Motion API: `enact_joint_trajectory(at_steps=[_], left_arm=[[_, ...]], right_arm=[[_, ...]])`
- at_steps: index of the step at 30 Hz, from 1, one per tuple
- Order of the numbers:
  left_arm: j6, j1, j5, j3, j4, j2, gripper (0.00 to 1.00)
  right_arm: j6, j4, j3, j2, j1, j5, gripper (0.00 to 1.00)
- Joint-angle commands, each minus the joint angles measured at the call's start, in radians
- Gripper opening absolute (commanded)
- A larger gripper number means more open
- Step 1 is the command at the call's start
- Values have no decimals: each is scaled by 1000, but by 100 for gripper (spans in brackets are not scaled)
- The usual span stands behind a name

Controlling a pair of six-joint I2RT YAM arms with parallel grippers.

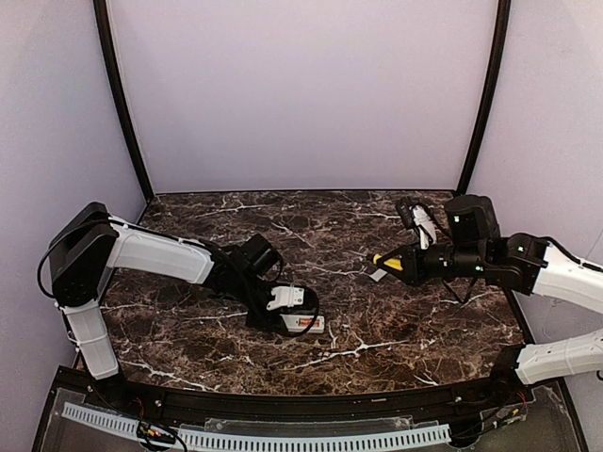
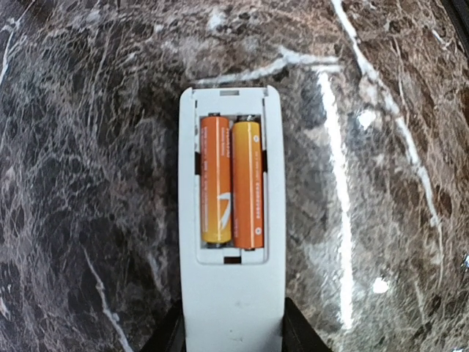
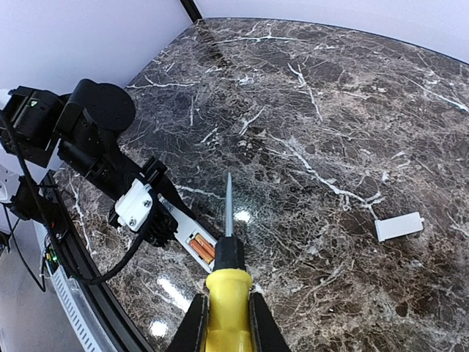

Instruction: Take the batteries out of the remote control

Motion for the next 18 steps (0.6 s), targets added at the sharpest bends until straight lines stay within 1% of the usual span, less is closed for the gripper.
enact_joint_trajectory(at_steps=[1,4,7,12,18], left_arm=[[-110,-63,15,59,-1,9,20],[-186,-105,10,91,-4,18,20],[-291,-146,2,114,5,26,19],[-435,-223,-17,123,60,50,17],[-527,-295,-56,134,118,99,13]], right_arm=[[-9,-51,47,-36,-7,56,0],[0,-102,59,-50,-9,81,0],[11,-133,58,-72,-11,93,0],[31,-159,48,-105,-14,100,0],[41,-196,60,-107,-15,104,0]])
